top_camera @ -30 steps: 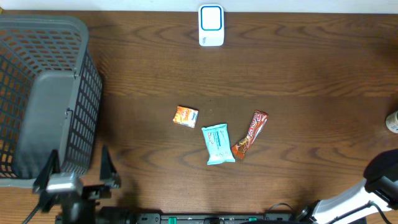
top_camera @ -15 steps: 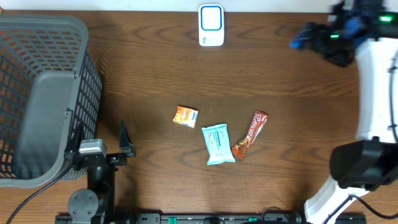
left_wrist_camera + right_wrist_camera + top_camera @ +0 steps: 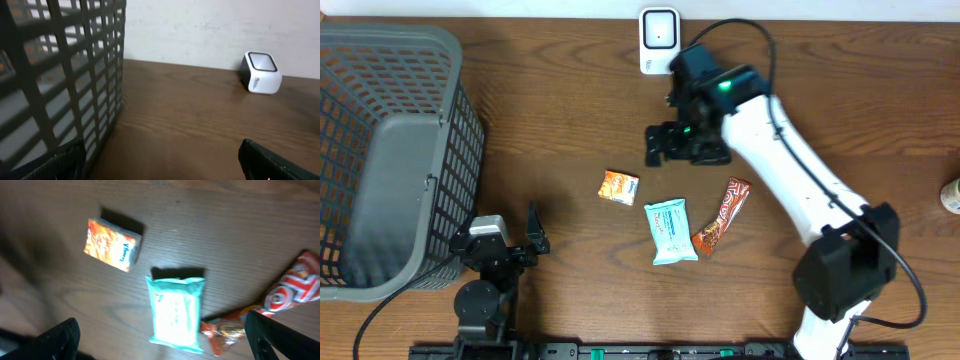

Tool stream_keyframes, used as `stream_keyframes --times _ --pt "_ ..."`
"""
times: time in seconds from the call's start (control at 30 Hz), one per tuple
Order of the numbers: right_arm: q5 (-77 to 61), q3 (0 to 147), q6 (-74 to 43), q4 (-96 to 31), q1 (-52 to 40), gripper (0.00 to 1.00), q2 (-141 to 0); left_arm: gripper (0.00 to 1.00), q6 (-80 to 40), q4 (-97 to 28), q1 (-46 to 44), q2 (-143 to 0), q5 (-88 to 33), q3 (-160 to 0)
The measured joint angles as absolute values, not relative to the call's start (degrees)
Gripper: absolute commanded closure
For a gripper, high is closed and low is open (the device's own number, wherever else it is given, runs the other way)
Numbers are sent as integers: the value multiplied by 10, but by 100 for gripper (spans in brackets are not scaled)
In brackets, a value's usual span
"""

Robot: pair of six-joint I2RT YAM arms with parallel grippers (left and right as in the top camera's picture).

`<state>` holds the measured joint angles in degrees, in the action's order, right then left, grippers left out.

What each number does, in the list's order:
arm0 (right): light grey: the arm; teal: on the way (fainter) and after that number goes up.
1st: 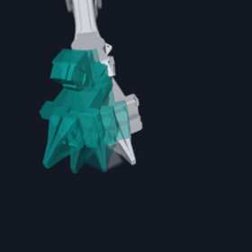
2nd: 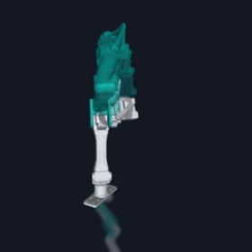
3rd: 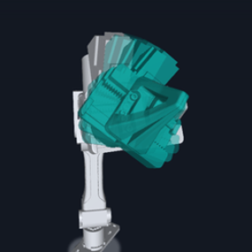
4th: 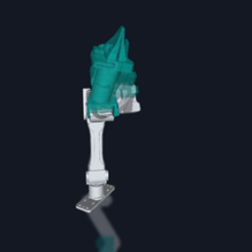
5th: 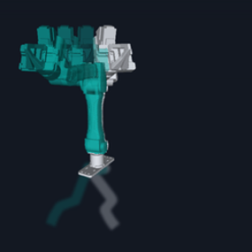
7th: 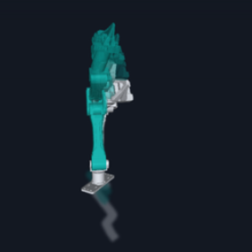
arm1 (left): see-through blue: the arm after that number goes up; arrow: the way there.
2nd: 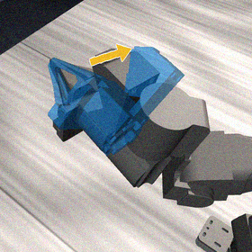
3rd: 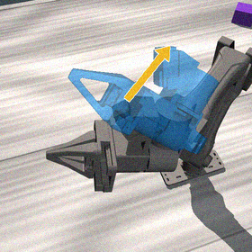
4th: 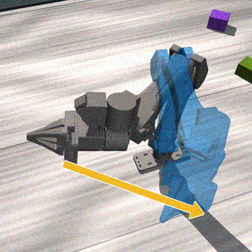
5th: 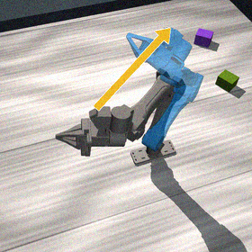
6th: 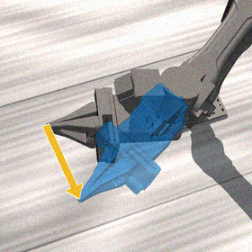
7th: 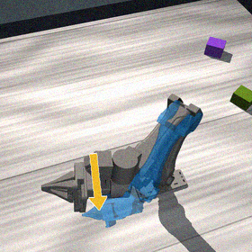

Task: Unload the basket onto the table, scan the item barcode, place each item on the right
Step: 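Reach the right gripper to the orange snack packet and grasp it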

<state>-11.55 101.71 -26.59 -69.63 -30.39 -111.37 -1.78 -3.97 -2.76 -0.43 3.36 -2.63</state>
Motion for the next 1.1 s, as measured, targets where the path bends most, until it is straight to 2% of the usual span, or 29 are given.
stream_keyframes --times 0.47,0.73,1.1 --pt "-63 1015 -489 -522 -437 1 -1234 2 -43 -29 -28 -5 24 -20" --pt "-44 1015 -547 -490 -442 1 -1243 2 -43 -30 -28 -5 1 -20" --pt "-36 1015 -564 -501 -442 1 -1294 2 -43 -30 -28 -5 -1 -20"
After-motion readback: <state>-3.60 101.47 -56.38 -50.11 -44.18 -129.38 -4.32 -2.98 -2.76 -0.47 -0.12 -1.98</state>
